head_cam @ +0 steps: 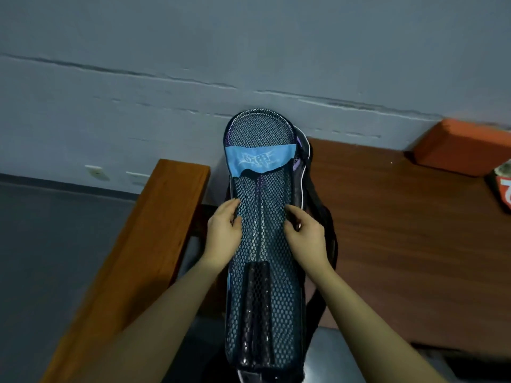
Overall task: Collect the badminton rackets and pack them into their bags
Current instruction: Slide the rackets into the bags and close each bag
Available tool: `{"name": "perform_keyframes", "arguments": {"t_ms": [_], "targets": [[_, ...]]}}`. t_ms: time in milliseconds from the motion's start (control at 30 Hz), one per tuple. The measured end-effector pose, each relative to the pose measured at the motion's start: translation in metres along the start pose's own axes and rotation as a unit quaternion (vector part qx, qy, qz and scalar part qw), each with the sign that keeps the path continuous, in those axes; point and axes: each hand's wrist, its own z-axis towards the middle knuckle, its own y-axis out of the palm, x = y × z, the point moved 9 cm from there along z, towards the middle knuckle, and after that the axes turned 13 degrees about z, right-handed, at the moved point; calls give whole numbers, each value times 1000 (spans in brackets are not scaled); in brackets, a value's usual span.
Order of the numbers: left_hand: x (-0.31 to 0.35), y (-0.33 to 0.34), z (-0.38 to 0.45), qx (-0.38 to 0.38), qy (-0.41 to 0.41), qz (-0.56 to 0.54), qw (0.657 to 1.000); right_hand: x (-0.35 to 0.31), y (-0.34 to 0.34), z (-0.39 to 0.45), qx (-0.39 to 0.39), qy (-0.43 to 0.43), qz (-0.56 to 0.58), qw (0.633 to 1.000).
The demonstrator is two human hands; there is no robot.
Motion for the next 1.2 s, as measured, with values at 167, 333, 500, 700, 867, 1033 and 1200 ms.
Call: {"name": "perform_keyframes", "arguments": {"t_ms": [167,333,500,700,867,1033,1200], "targets": [[-1,11,9,-18,-21,-3,1000,13,4,21,8,51,20,998],[-2,23,22,-49,-26,17,998,3,-1,30,44,30,55,997],[-8,29,12,-52,-17,37,998,10,-10,12,50,11,26,998],[-12,49,13,-66,54,251,964,37,-15,9,69,31,-101,992],[-13,69,5,-78,144,367,916,45,-16,10,62,30,-125,990],[-18,75,-3,-90,171,351,916,49,-11,11,43,-3,-149,988],[-33,78,-3,-124,103,376,912,83,2,11,-41,53,-282,957]]}}
